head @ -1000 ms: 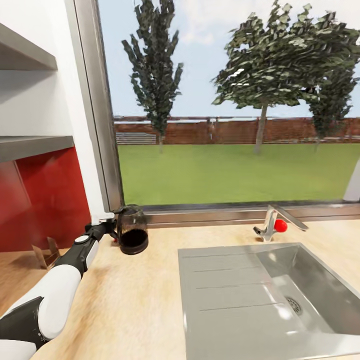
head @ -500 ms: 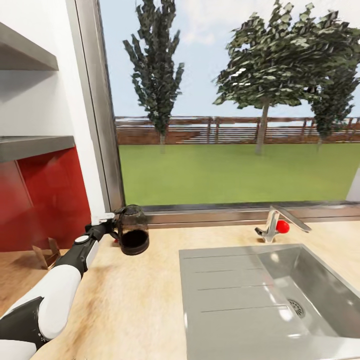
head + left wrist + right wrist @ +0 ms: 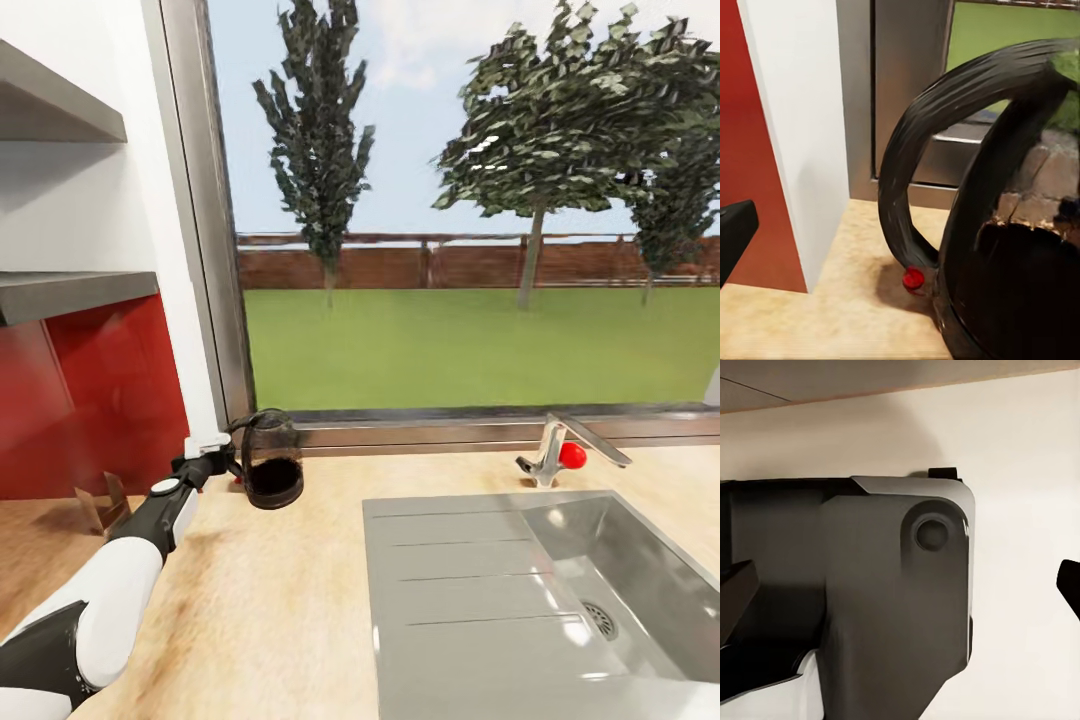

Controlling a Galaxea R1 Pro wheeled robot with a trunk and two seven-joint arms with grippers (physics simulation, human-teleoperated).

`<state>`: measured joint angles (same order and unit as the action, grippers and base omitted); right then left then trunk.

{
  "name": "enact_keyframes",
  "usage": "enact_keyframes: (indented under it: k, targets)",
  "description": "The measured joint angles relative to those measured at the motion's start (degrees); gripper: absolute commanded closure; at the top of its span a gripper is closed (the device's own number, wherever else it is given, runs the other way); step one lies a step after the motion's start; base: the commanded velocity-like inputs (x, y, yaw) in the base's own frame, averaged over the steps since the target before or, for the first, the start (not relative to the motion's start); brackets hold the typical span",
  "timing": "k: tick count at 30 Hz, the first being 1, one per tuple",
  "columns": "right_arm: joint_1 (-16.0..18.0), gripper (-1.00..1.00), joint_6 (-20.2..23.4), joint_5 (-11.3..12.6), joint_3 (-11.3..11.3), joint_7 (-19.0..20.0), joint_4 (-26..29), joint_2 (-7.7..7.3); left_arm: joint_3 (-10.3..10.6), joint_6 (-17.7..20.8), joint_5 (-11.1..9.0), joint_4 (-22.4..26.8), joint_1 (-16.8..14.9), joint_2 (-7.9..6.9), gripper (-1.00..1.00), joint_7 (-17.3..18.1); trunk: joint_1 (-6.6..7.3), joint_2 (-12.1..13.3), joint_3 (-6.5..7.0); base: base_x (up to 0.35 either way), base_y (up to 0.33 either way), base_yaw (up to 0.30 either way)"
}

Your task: Set up a coffee station on the kitchen countertop: keep the coffee maker on the countertop, move the bottle of coffee from the kitchen shelf to the counter next to the coffee maker, place a paper coffee filter on top of the coffee maker, put the saucer next to the coffee maker with the coffee cup on the saucer, and place the electric kettle next to the coffee maker.

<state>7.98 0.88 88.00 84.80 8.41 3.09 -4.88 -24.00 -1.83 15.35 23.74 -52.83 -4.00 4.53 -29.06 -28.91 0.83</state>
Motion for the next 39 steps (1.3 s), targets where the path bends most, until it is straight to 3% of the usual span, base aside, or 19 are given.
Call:
enact_keyframes:
  k: [7, 39]
  targets:
    - [0.0, -1.0, 0.0, 0.0, -0.04, 0.0, 0.0, 0.0, -0.03, -0.91, 0.0, -0.04, 0.36, 0.73, -1.0, 0.01, 0.01, 0.0, 0.0, 0.016, 0.0, 0.0]
    - [0.0, -1.0, -0.01, 0.0, -0.04, -0.09, 0.0, 0.01, -0.03, -1.97, 0.06, -0.04, 0.47, 1.25, -1.0, 0.01, 0.0, 0.0, 0.0, 0.048, 0.0, 0.0]
